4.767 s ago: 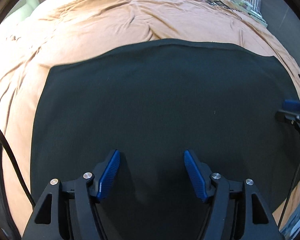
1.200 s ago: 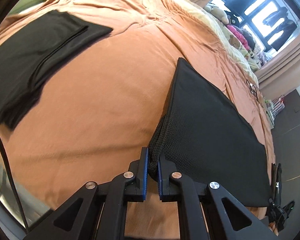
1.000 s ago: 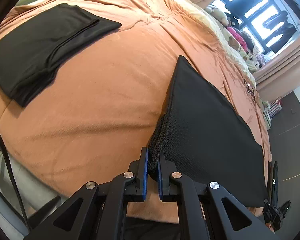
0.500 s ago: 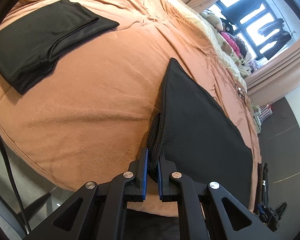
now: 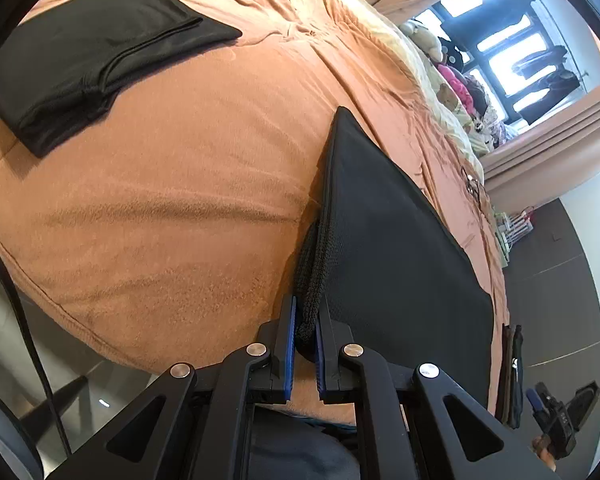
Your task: Fold small clothes
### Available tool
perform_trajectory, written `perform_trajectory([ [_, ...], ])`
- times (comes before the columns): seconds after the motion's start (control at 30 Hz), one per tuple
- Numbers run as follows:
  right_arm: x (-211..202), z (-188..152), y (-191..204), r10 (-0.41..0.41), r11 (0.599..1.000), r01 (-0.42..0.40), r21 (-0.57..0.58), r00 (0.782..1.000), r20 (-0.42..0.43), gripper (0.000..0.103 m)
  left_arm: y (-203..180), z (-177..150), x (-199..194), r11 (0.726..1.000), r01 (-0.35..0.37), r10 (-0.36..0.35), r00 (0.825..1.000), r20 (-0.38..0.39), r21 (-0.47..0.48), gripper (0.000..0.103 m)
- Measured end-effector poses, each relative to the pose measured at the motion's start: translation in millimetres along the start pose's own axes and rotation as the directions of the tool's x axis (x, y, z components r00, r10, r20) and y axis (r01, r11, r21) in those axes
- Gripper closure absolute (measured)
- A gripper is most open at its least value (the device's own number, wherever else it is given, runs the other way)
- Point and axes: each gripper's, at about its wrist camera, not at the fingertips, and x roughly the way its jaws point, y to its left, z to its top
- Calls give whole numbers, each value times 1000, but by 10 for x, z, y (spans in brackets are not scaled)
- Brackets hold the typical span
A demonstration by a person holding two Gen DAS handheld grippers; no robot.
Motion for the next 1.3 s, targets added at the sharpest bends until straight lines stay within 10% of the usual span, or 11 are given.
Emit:
perform_trajectory([
  [0.4,937,8,1020,30,979,-54,-195,992,-126,42,147,-84,68,1000,3,-3,1000,24,-15,94],
  [0.8,1597,-95,1355,-43,949,-39,-314,967,-249,65,221,-142,58,999,18,-16,999,37,-43,94],
  [1.3,2299,578,1498,-68,965,2,-262,967,-245,81,410,-186,47,982,59,-59,998,3,-179,87],
])
